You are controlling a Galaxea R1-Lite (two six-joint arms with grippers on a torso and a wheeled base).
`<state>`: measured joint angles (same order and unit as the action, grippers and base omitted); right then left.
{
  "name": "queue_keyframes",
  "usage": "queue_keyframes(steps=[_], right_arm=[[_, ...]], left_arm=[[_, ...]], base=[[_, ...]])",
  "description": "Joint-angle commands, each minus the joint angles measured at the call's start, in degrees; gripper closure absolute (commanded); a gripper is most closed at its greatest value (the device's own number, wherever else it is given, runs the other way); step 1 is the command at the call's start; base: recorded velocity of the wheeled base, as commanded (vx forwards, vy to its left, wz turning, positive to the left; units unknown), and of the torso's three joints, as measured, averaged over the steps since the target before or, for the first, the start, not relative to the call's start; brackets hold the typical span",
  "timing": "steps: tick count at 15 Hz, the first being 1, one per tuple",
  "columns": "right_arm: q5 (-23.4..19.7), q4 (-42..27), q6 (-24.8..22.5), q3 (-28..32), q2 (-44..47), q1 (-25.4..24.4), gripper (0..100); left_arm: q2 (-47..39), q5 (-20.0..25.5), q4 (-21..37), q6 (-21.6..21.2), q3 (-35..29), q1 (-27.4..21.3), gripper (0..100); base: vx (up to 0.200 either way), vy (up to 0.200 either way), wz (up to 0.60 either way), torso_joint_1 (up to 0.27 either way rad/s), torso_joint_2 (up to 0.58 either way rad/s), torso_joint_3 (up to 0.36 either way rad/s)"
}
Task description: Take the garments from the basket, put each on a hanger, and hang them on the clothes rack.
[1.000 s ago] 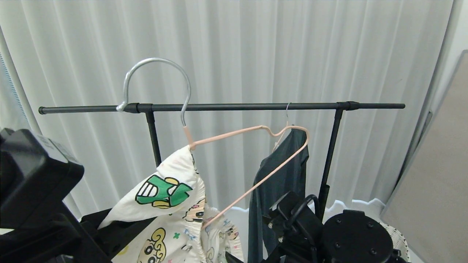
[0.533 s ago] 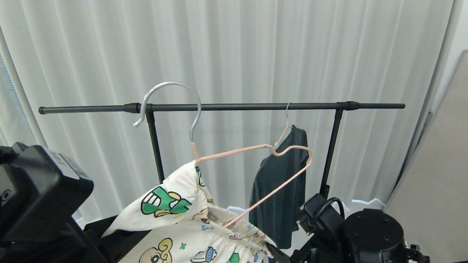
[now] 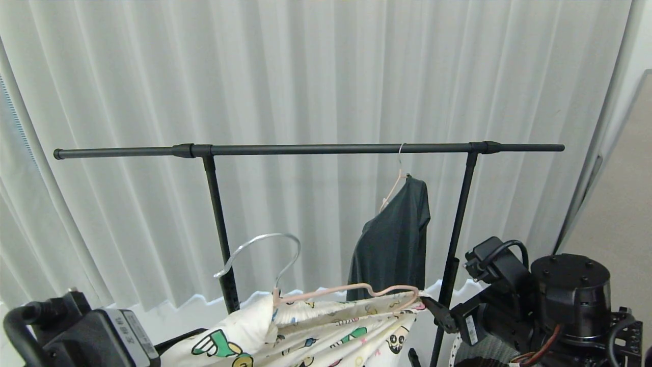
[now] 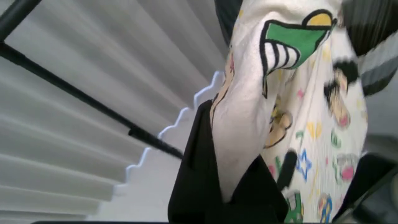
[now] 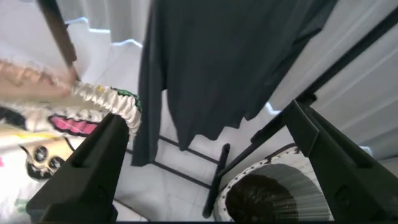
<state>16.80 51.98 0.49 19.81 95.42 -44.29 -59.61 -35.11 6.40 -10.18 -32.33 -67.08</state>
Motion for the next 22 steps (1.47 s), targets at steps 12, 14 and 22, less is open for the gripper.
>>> queue_keyframes(steps=[12, 14, 22], right_arm=[[-2.47, -0.13, -6.73, -0.03, -11.04, -6.51, 0], [-2.65, -0.13, -6.73, -0.03, -11.39, -11.17, 0], [-10.38, -1.71, -8.40, 0.05, -12.89, -15.48, 0]], left_arm=[[-7.71, -1.28, 0.02, -0.98, 1.04, 1.25, 100], [-8.24, -1.10, -1.30, 1.65, -1.24, 1.25, 100], [-8.50, -0.93, -3.32, 3.50, -0.81, 1.25, 100]], base=[[0.000, 0.000, 0.00, 0.000, 0.00, 0.000], [0.000, 0.000, 0.00, 0.000, 0.00, 0.000], [0.000, 0.000, 0.00, 0.000, 0.00, 0.000]])
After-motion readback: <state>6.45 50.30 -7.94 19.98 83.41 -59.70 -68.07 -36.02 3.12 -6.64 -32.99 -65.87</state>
